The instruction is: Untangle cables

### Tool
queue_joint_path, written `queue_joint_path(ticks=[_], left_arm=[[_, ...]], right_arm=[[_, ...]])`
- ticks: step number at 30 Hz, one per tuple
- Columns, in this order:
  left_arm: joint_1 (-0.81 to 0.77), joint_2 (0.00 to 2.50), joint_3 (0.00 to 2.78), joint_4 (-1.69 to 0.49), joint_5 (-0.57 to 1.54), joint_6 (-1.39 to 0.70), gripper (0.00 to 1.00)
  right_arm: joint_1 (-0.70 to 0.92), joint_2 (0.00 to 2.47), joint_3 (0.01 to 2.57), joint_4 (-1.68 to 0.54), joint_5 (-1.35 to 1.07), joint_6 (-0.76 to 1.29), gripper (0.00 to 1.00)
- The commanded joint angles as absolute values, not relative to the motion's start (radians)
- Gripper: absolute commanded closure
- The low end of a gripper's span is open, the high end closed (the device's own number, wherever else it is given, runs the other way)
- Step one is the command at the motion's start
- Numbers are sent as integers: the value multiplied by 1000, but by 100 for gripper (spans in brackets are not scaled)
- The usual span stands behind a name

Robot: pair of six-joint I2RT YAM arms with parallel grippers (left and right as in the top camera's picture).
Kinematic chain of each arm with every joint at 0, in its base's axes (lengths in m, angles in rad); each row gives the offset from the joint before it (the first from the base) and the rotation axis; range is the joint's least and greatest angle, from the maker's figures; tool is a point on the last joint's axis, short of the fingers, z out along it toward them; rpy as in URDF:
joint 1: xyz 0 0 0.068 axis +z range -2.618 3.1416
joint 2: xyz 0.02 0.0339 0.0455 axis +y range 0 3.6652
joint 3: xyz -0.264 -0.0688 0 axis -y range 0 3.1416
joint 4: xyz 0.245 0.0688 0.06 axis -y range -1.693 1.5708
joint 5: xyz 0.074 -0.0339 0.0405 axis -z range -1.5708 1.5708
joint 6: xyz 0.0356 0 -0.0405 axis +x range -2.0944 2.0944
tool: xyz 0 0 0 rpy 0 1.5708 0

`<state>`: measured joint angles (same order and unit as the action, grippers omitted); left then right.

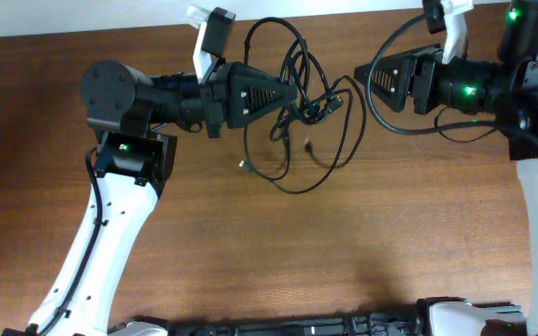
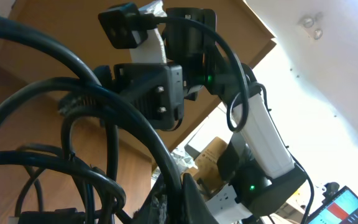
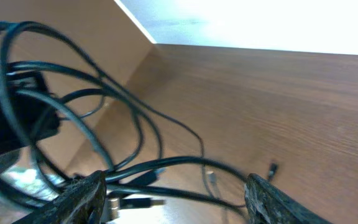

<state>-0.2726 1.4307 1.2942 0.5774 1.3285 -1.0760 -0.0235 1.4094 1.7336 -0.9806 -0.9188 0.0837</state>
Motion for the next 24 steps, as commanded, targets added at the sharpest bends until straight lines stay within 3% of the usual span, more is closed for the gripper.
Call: queue_joint_path(ticks=[1, 5, 12, 20, 24], left_arm=[[-266, 1408, 1316, 590, 1301, -1026, 100], [-266, 1408, 1316, 571, 1235, -1033, 100], [-266, 1408, 1316, 269, 1008, -1107, 100], [-282, 1408, 1316, 297, 943, -1182, 100], [-336, 1408, 1316, 297, 882, -1206, 100]], right_arm=[[-26, 1411, 1739, -981, -1080, 1, 28], [-25, 1411, 1739, -981, -1122, -30, 28], [-25, 1412, 1739, -1004, -1079, -26, 32], [-20, 1415, 1739, -1077, -1054, -27, 31], [33, 1415, 1739, -1085, -1053, -141, 24]])
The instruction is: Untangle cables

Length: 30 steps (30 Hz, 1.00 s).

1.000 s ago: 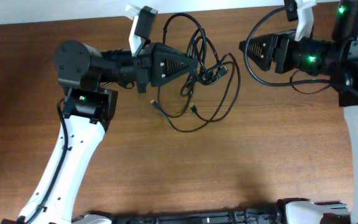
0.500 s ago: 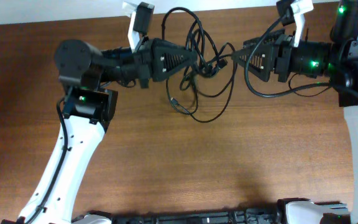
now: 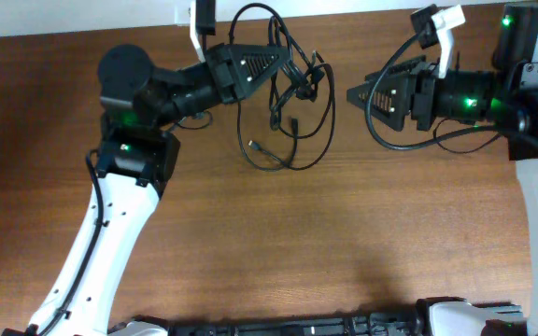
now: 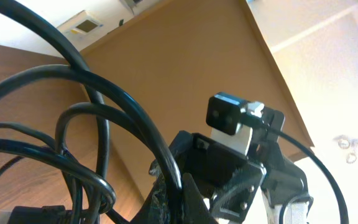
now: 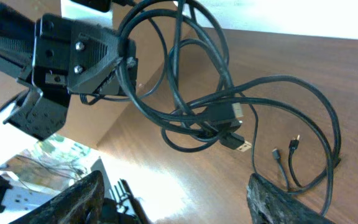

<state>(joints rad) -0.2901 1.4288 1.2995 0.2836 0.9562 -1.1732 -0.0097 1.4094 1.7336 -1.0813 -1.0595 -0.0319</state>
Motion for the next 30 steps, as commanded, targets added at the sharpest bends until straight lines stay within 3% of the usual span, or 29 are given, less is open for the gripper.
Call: queue_joint_path(ticks=[1, 5, 12, 19, 20, 26, 27, 28, 30], left_arm=[[-354, 1408, 1316, 297, 868, -1213, 100], [-426, 1408, 1316, 297, 821, -1221, 100], [-458, 1408, 1316, 297, 814, -1251, 100], [-460, 1408, 1316, 297, 810, -1272, 100], [-460, 1408, 1316, 297, 810, -1272, 100], [-460, 1408, 1316, 297, 812, -1272, 99], [-460, 1408, 1316, 297, 812, -1272, 92], [-460, 1408, 1316, 297, 812, -1272, 78], [-460, 1408, 1316, 297, 812, -1271, 38]], right_arm=[[48, 1415, 1739, -1085, -1053, -199, 20], [122, 1415, 1739, -1069, -934, -368, 18], [152, 1415, 1739, -1036, -789, -366, 24], [151, 1415, 1739, -1036, -789, -358, 91], [151, 1415, 1739, -1036, -790, -358, 96], [151, 1415, 1739, -1036, -800, -332, 96], [151, 1415, 1739, -1036, -800, -332, 96], [151, 1415, 1739, -1036, -800, -332, 96], [150, 1415, 1739, -1033, -799, -319, 96]])
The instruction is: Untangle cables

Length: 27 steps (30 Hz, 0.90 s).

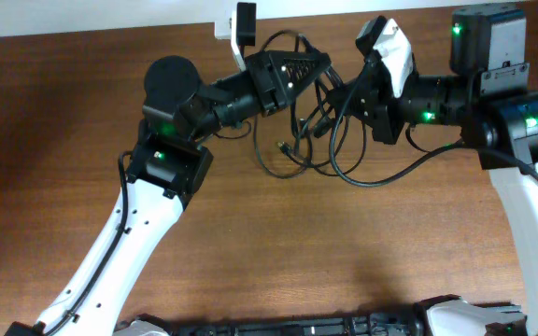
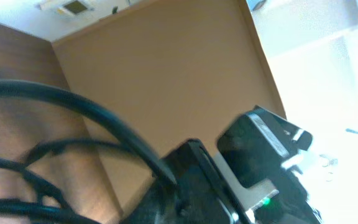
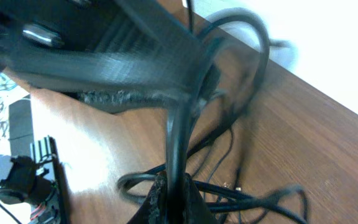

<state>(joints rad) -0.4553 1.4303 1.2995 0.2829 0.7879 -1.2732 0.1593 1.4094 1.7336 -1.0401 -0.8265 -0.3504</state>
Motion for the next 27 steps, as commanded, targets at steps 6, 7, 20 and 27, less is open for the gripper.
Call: queue_joint_path(ticks=[6, 7, 20, 27], left_arm=[[-460, 1408, 1316, 178, 814, -1210, 13], [-460, 1408, 1316, 126, 814, -1194, 13], [-460, 1408, 1316, -111, 797, -1069, 12], [-460, 1408, 1316, -280, 605, -1037, 17]], right_arm=[[149, 1415, 1739, -960, -700, -82, 96], [149, 1415, 1739, -944, -666, -11, 96], [149, 1415, 1739, -879, -661, 114, 96], [149, 1415, 1739, -874, -761, 113, 96]])
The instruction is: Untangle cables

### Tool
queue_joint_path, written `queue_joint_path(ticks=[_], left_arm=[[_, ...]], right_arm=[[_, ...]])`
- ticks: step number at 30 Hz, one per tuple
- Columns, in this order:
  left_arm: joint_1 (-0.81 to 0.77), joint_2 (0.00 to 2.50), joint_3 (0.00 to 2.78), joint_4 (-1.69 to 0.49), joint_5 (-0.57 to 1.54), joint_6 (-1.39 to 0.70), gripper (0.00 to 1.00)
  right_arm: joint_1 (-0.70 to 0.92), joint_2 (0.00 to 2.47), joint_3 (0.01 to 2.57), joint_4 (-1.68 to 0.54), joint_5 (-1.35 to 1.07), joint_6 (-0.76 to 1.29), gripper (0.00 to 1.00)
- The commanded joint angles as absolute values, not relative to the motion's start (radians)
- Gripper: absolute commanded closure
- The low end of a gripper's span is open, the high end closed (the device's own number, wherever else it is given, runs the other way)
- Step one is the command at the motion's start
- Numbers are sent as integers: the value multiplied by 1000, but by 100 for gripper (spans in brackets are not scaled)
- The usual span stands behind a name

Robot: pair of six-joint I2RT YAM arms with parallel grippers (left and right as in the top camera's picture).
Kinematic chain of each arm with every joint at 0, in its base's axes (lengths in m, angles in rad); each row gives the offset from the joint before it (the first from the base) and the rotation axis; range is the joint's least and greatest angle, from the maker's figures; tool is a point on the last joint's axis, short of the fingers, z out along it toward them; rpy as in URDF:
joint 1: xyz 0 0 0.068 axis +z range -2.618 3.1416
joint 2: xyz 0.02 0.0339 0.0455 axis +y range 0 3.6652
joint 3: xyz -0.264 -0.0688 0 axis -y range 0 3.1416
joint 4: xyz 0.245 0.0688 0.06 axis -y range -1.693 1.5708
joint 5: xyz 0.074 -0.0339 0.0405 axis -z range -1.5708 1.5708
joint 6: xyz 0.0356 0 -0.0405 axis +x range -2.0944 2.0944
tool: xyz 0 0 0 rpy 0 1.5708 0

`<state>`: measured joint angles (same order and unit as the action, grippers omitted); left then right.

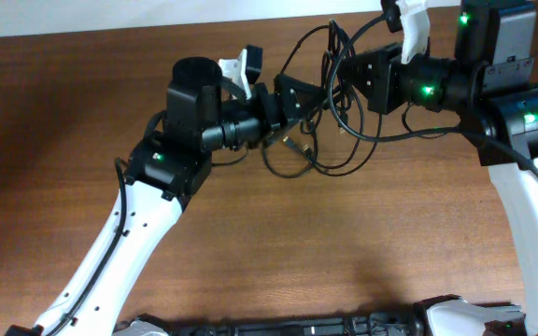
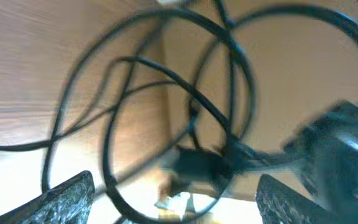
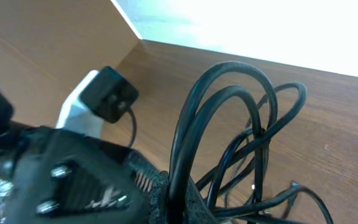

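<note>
A tangle of thin black cables (image 1: 330, 93) hangs in loops over the far middle of the wooden table (image 1: 250, 243), its lower loops lying on the wood. My right gripper (image 1: 351, 77) is shut on a thick black strand of it; in the right wrist view the strand (image 3: 194, 118) rises straight out of the closed gripper (image 3: 176, 200). Just left of the tangle, my left gripper (image 1: 297, 98) is open. Its fingers stand wide apart in the left wrist view (image 2: 174, 202), and the blurred cable loops (image 2: 166, 93) lie beyond them.
The table's far edge and a white wall strip (image 1: 110, 14) run just behind the cables. Both arms meet closely over the far middle. A dark rail (image 1: 278, 327) lies along the near edge.
My left gripper was shut on a cable strand and is now open, lower and further left. The right gripper stays shut on the cable and sits higher up, toward the far edge.
At first my left gripper held the tangle and the right stood open to its right. Then the left was nearer the far edge with it, the right still open. Later both were shut on the cables. Now only the right holds them.
</note>
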<state>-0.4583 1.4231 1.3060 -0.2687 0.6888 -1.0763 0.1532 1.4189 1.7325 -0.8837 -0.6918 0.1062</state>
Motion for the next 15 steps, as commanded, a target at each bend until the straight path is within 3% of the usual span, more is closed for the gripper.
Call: queue_joint_path(ticks=[1, 10, 15], left_arm=[[-460, 1408, 1316, -278, 605, -1037, 17], [-460, 1408, 1316, -240, 597, -1037, 17], [-467, 1408, 1316, -242, 570, -980, 23]], right_arm=[[149, 1415, 1739, -874, -772, 113, 96], [150, 1415, 1739, -874, -836, 109, 96], [150, 1415, 1739, -862, -858, 110, 96]])
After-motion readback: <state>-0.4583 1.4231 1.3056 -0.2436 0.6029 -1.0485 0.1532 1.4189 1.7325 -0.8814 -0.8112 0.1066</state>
